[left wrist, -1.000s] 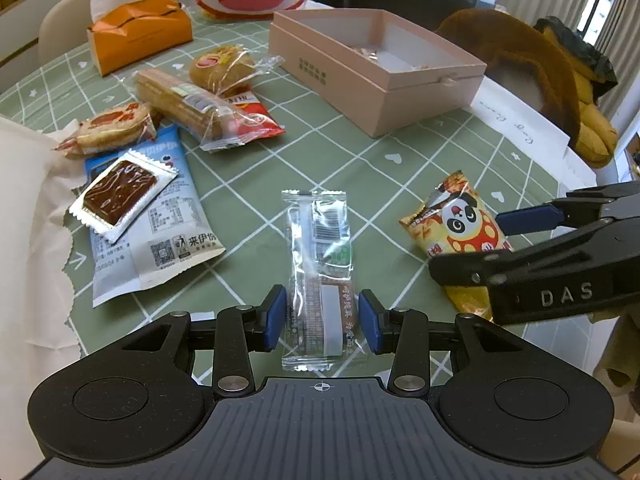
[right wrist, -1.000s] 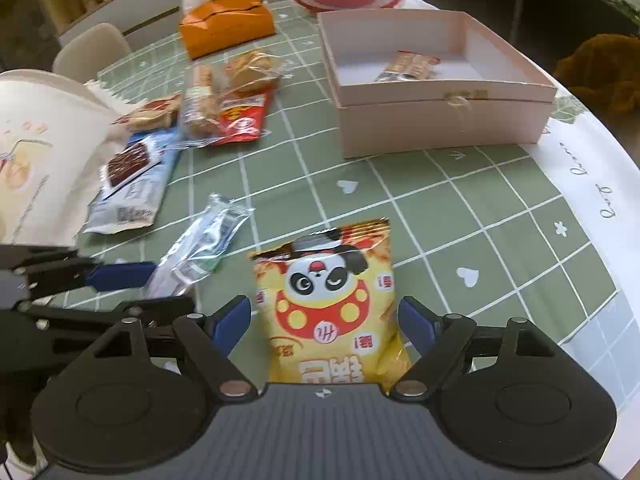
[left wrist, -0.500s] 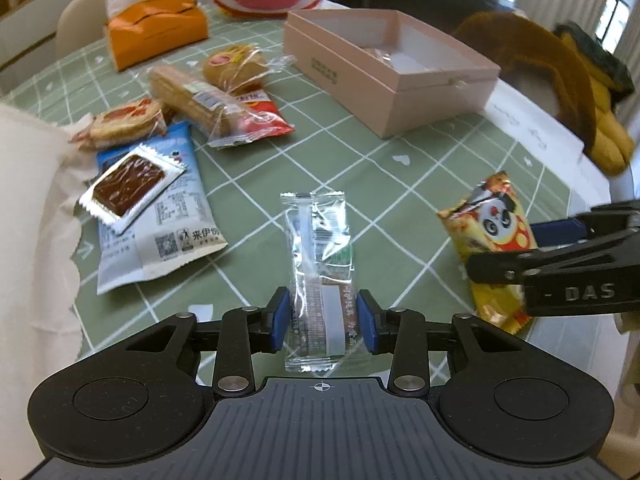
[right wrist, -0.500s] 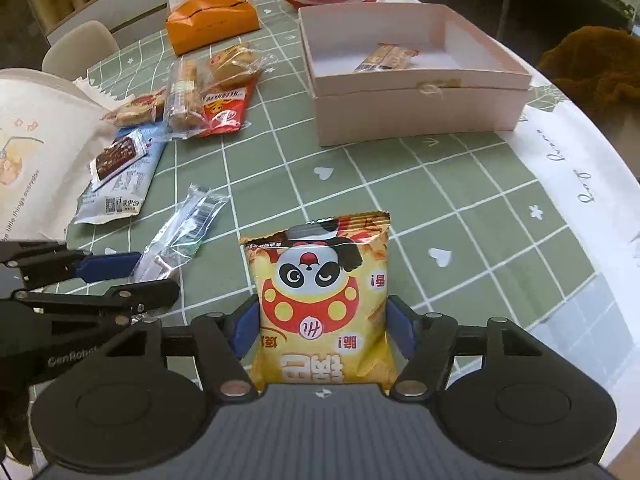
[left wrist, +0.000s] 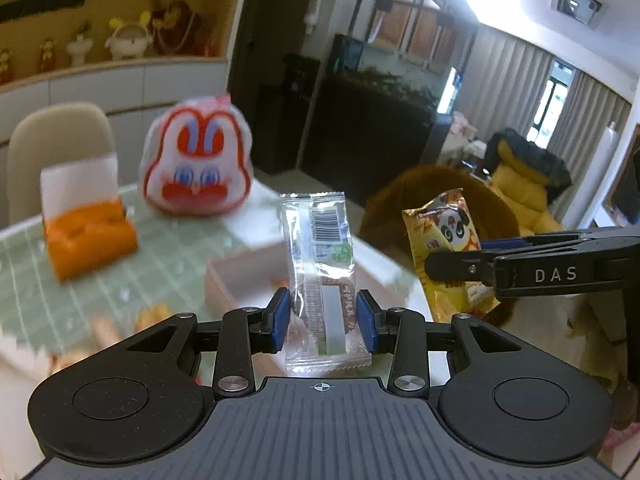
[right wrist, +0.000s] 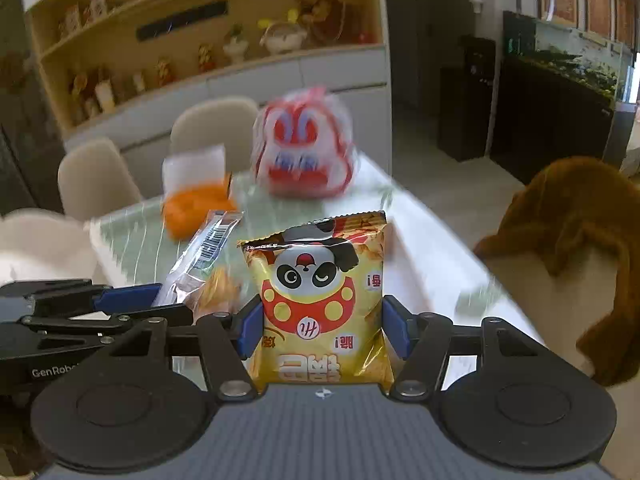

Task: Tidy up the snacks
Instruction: 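Carry both snacks over the pink box and open both tools to drop them, then reach the left tool to the chocolate packet while the right tool reaches the long bread stick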

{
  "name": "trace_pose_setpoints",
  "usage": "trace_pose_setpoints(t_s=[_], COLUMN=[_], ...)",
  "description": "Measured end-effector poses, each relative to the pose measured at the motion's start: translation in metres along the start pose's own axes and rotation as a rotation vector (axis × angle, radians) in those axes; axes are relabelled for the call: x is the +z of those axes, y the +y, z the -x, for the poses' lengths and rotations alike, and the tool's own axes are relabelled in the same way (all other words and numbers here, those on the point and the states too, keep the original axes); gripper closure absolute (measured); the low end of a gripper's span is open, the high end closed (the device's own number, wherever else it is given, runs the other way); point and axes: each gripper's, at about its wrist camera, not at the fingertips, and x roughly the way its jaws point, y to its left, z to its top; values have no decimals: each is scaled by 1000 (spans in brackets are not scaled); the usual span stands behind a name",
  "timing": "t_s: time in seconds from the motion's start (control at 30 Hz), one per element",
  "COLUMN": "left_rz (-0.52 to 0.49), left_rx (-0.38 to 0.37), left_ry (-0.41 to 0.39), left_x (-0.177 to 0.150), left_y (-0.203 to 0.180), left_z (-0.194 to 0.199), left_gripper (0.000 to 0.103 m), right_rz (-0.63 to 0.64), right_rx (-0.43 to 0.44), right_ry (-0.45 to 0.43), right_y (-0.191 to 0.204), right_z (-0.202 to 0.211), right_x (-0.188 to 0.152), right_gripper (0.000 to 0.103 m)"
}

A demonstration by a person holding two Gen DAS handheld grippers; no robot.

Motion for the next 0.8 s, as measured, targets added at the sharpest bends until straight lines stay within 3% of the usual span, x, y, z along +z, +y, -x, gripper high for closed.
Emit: trace_pose_setpoints(t_s=[0.13, 0.27, 0.33, 0.37, 0.43, 0.57, 0.8], left_rz=[53, 122, 130, 152, 196, 222, 274], left_rx=[1, -47, 2, -1, -11, 43, 292], left_ry=[19, 27, 133, 143, 122, 155, 186], left_x=[19, 13, 4, 0, -4, -11, -79], left_y=[1, 10, 18, 21, 27, 49, 91], left_z=[-46, -104, -140, -144, -137, -113, -54], left_gripper=[62, 57, 63, 63, 63, 63, 63], right_rz=[-20, -62, -77, -85, -101, -138, -119], right_rx=[-7, 21, 5, -16, -56, -26, -3], right_ry=[-13, 27, 76, 105, 136, 162, 216], right_y=[-22, -43, -51, -53, -60, -67, -30], right_z=[-30, -73, -104, -117, -136, -146, -150], right_x=[33, 40, 42, 41, 39, 28, 3], right_gripper=[41, 40, 32, 32, 32, 32, 32])
